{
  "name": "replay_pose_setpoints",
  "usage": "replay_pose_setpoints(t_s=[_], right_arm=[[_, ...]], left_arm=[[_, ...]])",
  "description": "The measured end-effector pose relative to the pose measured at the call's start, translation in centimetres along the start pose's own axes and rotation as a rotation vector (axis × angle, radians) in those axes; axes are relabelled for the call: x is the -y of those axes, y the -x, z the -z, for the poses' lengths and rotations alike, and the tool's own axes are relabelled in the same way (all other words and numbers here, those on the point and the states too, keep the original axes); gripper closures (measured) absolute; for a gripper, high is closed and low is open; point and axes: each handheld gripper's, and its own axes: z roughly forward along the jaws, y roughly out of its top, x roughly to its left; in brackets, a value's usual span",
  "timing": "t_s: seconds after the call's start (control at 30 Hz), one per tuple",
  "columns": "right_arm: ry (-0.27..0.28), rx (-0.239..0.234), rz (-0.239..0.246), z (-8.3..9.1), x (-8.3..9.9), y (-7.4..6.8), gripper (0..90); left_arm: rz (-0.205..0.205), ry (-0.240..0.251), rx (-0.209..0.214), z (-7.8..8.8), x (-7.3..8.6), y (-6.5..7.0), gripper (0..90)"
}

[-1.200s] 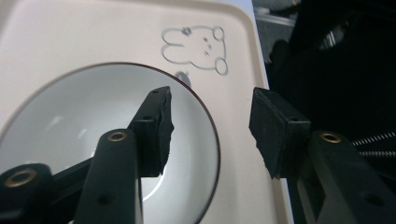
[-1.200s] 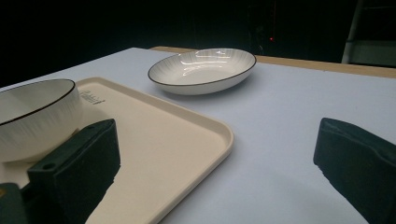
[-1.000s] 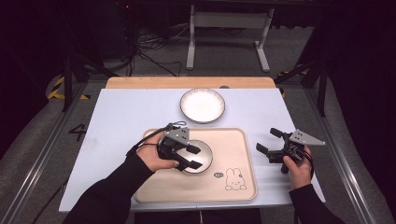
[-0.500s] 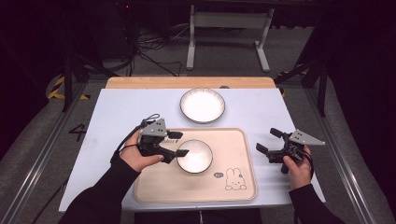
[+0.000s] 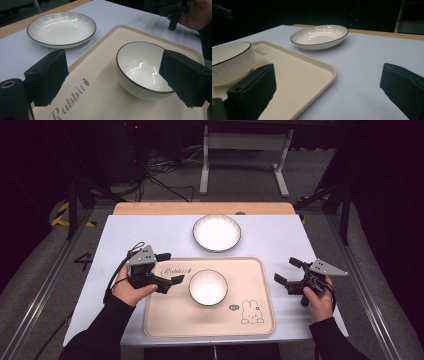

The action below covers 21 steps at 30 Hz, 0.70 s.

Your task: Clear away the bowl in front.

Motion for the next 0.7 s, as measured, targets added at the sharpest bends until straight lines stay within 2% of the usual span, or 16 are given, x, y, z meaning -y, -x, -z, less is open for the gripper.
replay_pose_setpoints(t_s=[0.23, 0.27, 0.43, 0.63, 0.7], right_arm=[[-0.004, -0.001, -0.002, 0.0, 0.0, 0.0, 1.1], [-0.004, -0.001, -0.002, 0.0, 0.0, 0.0, 1.1], [-0.005, -0.001, -0.002, 0.0, 0.0, -0.1, 1.1], [-0.005, -0.001, -0.001, 0.0, 0.0, 0.0, 1.1], [-0.005, -0.001, -0.002, 0.0, 0.0, 0.0, 1.1]], left_arm=[[0.04, 0.049, -0.046, 1.7, 1.8, -1.1, 5.1], [0.054, 0.058, -0.056, 1.9, 2.1, -1.2, 5.1], [0.074, 0.082, -0.111, 3.2, 3.3, -1.9, 4.7], [0.105, 0.123, -0.144, 4.3, 5.0, -2.5, 4.1], [0.131, 0.137, -0.151, 4.6, 5.5, -2.7, 4.1]])
